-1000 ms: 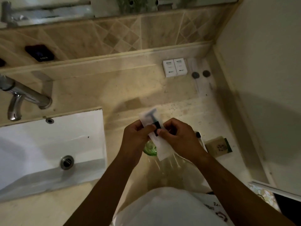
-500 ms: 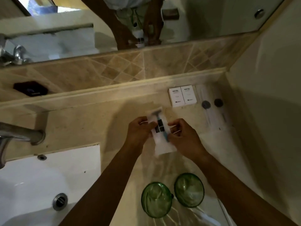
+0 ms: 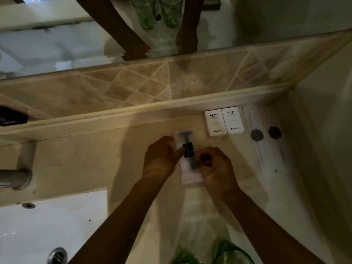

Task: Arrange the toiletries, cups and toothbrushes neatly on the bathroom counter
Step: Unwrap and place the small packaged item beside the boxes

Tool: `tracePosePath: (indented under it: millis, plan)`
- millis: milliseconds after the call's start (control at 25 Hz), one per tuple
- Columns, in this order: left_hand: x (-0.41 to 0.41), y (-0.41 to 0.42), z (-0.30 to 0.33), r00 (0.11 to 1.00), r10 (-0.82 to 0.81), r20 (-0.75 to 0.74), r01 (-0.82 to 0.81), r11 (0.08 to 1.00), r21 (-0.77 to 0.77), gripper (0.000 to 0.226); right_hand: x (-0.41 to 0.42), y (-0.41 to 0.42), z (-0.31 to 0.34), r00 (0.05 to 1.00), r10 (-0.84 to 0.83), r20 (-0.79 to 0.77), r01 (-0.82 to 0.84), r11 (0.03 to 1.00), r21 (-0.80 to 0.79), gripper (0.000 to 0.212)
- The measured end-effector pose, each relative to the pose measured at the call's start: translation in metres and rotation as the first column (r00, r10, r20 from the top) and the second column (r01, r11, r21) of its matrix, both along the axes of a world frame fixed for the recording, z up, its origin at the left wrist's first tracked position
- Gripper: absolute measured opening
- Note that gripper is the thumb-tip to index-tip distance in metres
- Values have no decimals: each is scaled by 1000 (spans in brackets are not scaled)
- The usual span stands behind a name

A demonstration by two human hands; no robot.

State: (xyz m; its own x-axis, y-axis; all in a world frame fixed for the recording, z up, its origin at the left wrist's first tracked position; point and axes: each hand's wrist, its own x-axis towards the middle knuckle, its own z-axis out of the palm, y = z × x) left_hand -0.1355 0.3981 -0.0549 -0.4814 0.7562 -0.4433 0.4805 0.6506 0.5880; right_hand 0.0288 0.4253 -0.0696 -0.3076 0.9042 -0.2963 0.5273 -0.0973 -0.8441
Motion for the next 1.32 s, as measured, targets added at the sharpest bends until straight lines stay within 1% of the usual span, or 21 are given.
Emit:
tracePosePath:
  millis: [40, 80, 120, 160, 200, 240, 280, 320, 400, 560, 680, 800, 880, 1000, 1040, 1200, 1320]
  plan:
    - [1, -7, 1, 993, -28, -112, 34, 998, 52, 45, 0, -4, -1, 996, 14, 88, -21, 996, 82, 24]
    - [1, -16, -1, 972, -76, -223, 109, 984, 140, 43, 0, -7, -2, 985, 22, 174, -51, 986, 162, 28]
    - [1, -24, -3, 926, -152, -346, 233, 950, 206, 41, -1, -10, 0, 973, 25, 231, -79, 971, 225, 30]
    - [0, -31, -8, 855, -233, -463, 373, 897, 238, 39, -1, -11, 1, 965, 38, 259, -107, 960, 258, 31]
    - [-1, -36, -13, 777, -312, -547, 496, 839, 226, 39, -2, -12, 2, 958, 68, 278, -143, 955, 261, 33]
    - [-2, -41, -17, 713, -383, -587, 577, 796, 183, 41, -2, -13, 2, 949, 112, 294, -190, 949, 253, 36]
    - [-2, -43, -19, 675, -432, -598, 619, 773, 141, 42, -2, -13, 2, 936, 160, 314, -244, 937, 251, 40]
    - [-1, -45, -22, 657, -464, -594, 638, 762, 111, 43, -2, -13, 1, 923, 199, 331, -293, 919, 265, 43]
    - [1, -49, -27, 648, -485, -588, 646, 759, 86, 45, -1, -13, -2, 904, 242, 353, -353, 887, 297, 45]
    - [3, -47, -29, 644, -464, -609, 640, 763, 95, 49, -2, -13, -4, 891, 233, 389, -372, 866, 334, 45]
    - [3, -37, -29, 666, -454, -592, 630, 768, 119, 51, -6, -7, -3, 883, 205, 422, -372, 853, 366, 41]
    - [4, -25, -29, 697, -449, -560, 607, 785, 126, 53, -8, 3, -3, 885, 173, 433, -347, 864, 364, 41]
    - [4, -18, -32, 703, -454, -548, 606, 785, 128, 53, -9, 9, -4, 867, 168, 468, -357, 866, 351, 43]
    - [1, -11, -35, 712, -465, -525, 608, 783, 131, 53, -10, 16, -6, 841, 197, 504, -380, 879, 289, 49]
    - [0, -9, -35, 719, -462, -520, 601, 789, 129, 53, -11, 18, -7, 842, 206, 499, -380, 883, 276, 49]
    - [2, -10, -37, 767, -458, -450, 557, 823, 111, 52, -13, 24, -9, 877, 207, 433, -359, 881, 307, 47]
    - [5, -12, -34, 807, -422, -413, 520, 840, 158, 51, -13, 24, -5, 881, 231, 414, -360, 893, 270, 49]
